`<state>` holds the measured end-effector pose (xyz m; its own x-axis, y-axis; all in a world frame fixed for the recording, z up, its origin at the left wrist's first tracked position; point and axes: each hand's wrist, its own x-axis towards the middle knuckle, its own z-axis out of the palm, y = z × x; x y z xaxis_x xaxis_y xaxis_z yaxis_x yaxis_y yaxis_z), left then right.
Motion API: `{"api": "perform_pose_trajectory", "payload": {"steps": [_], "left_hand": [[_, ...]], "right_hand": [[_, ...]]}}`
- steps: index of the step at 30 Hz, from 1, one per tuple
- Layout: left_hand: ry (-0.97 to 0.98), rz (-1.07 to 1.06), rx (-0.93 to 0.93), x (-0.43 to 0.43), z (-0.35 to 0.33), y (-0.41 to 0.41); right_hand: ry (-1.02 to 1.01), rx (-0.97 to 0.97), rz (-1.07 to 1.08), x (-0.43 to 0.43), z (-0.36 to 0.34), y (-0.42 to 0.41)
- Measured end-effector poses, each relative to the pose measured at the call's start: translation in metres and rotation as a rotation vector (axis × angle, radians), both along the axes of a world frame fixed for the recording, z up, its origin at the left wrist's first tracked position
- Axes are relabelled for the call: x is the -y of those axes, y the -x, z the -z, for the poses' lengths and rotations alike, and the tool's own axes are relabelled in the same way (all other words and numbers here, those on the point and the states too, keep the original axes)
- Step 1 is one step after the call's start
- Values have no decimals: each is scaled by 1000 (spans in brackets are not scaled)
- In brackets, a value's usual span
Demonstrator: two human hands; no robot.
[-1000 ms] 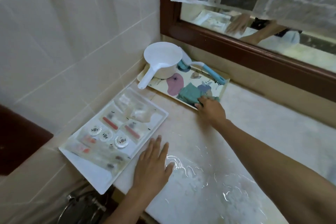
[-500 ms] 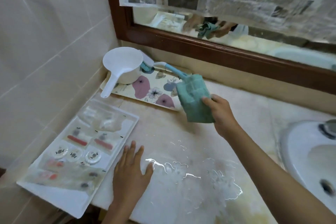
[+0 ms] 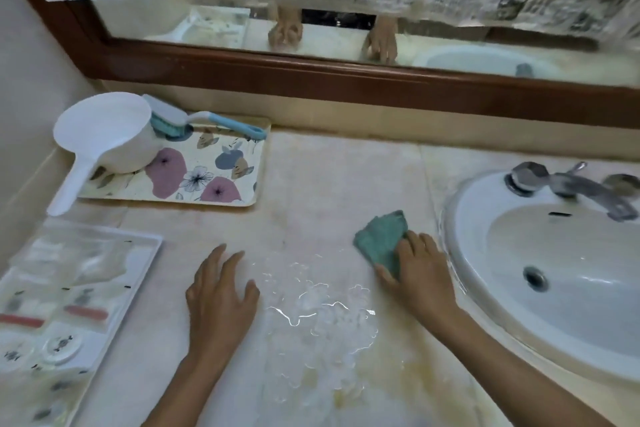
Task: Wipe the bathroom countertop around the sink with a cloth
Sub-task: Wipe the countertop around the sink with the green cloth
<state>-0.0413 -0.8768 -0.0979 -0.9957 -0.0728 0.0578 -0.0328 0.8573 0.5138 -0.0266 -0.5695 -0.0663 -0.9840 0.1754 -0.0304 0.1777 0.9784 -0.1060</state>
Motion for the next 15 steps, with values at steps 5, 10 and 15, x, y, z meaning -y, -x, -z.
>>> {"api": "perform_pose_trajectory", "payload": {"steps": [5, 10, 15], "left_hand": [[255, -16, 129, -21, 19, 32], [372, -20, 121, -25, 25, 33], [395, -29, 108, -27, 25, 34]], "right_hand": [[103, 123, -125, -3, 29, 11], [80, 98, -142, -32, 45, 53], [70, 88, 97, -66, 49, 160]]}}
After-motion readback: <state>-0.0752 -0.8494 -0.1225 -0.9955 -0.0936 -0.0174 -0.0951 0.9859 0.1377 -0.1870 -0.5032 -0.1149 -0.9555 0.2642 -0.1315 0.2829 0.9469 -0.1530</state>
